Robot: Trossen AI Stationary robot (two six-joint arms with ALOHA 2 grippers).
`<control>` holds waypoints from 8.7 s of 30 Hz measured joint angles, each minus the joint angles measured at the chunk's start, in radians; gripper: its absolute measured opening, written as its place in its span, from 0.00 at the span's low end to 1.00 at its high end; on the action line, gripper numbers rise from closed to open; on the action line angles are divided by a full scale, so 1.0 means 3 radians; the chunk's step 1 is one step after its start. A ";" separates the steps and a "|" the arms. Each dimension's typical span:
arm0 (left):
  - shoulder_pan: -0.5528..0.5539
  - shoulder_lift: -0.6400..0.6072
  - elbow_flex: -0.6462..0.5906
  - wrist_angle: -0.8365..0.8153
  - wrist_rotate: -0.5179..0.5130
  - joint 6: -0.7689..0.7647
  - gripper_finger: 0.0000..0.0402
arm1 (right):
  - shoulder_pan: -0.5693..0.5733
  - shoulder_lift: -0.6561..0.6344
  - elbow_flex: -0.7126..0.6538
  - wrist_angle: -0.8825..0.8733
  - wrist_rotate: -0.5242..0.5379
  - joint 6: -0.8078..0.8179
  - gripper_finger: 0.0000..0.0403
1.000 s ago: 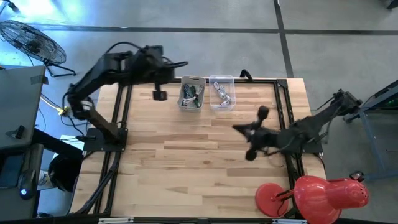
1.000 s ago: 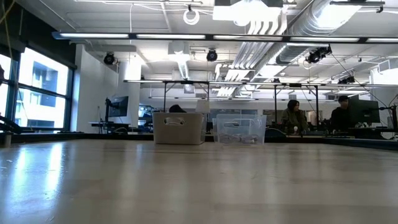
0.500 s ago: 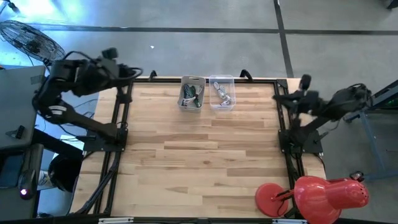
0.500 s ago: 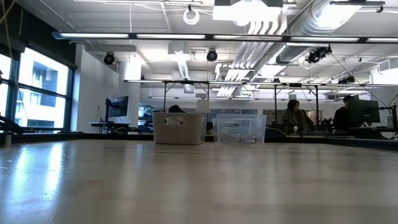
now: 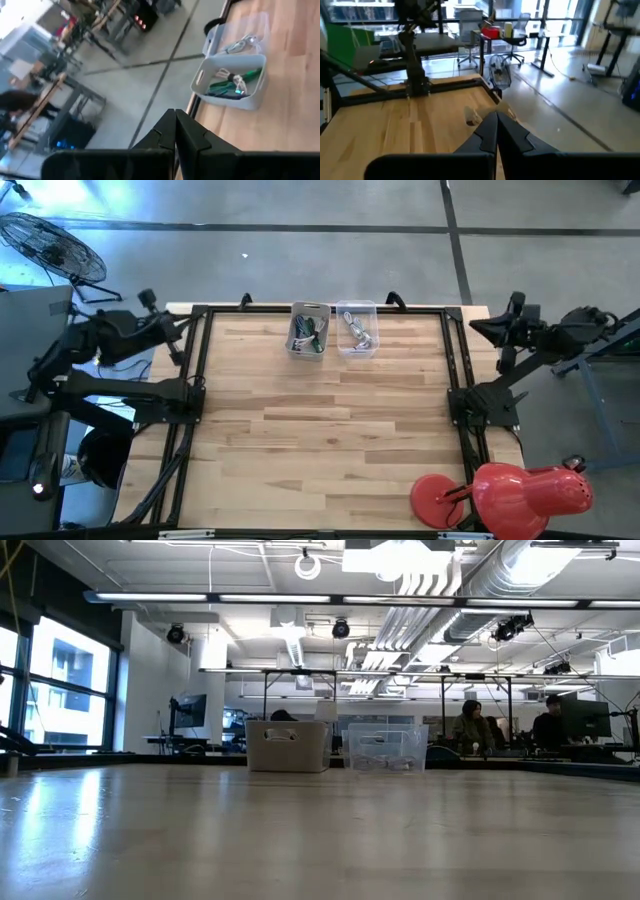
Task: Pick & Place USB Port
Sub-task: Return to Home Position
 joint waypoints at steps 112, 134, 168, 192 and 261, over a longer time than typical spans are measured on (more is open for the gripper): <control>-0.0001 -0.1855 -0.4057 0.3603 0.2130 -0.0331 0.00 | 0.0010 -0.1224 -0.3820 0.3398 -0.0609 -0.0760 0.00; 0.0000 -0.1854 -0.4057 0.3629 0.1886 -0.1164 0.00 | 0.0011 -0.1223 -0.3818 0.3356 -0.0337 -0.0607 0.00; 0.0000 -0.1854 -0.4057 0.3625 0.1922 -0.1126 0.00 | -0.1806 -0.1201 -0.3936 0.3675 -0.1908 -0.0697 0.00; -0.0001 -0.1854 -0.4057 0.3622 0.2263 -0.1127 0.00 | -0.2758 -0.0673 -0.3952 0.3869 -0.3006 -0.0294 0.00; 0.0000 -0.1855 -0.4058 0.3629 0.2268 -0.1128 0.00 | -0.2745 -0.1239 -0.3952 0.3727 -0.2849 -0.0210 0.00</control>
